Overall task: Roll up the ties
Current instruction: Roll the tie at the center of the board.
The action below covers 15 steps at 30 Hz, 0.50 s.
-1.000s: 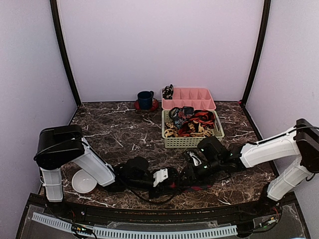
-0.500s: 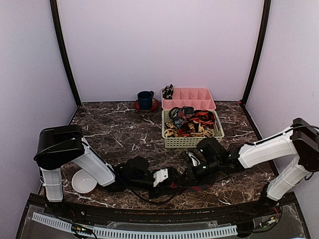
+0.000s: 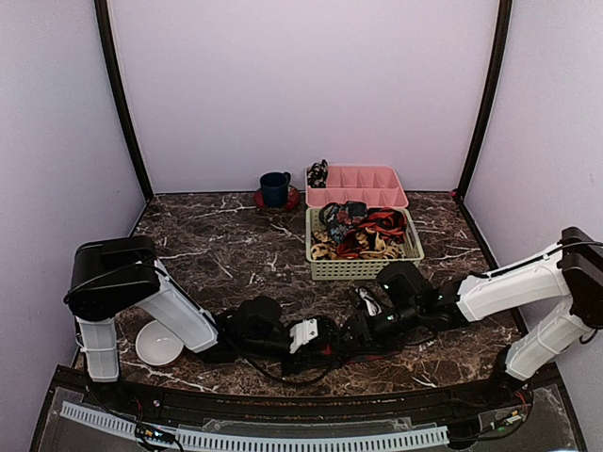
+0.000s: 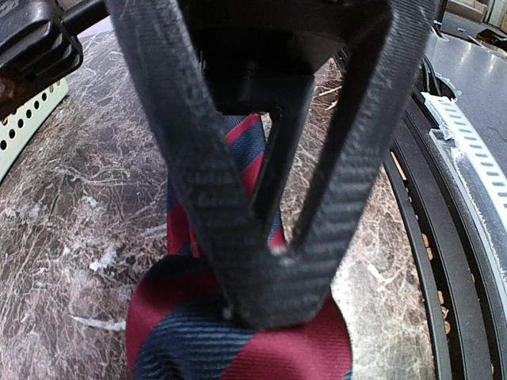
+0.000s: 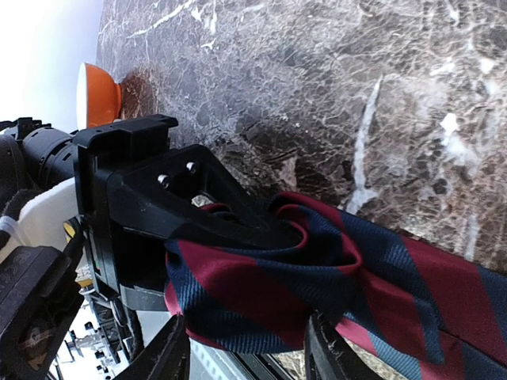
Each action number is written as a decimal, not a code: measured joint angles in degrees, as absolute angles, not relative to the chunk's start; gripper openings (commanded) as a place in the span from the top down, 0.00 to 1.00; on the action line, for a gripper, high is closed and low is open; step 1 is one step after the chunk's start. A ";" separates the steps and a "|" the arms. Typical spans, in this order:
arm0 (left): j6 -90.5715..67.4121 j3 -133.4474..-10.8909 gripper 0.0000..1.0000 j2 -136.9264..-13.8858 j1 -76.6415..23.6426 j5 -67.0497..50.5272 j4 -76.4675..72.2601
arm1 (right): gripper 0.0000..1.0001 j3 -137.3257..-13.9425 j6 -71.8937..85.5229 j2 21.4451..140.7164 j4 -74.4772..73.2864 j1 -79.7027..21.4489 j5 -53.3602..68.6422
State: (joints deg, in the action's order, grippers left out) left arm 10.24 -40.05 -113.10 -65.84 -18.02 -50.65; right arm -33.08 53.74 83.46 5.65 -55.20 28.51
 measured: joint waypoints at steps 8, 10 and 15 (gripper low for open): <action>10.24 -40.10 0.84 -113.16 -65.84 -18.02 -50.54 | 0.88 -34.33 53.84 87.24 7.18 -55.75 28.95; 10.07 -40.10 0.84 -113.21 -65.84 -18.02 -50.46 | 1.00 -34.76 53.34 87.42 7.55 -55.79 29.17; 9.91 -40.10 0.81 -113.25 -65.82 -18.02 -50.43 | 1.00 -34.35 52.90 87.13 8.05 -55.55 29.23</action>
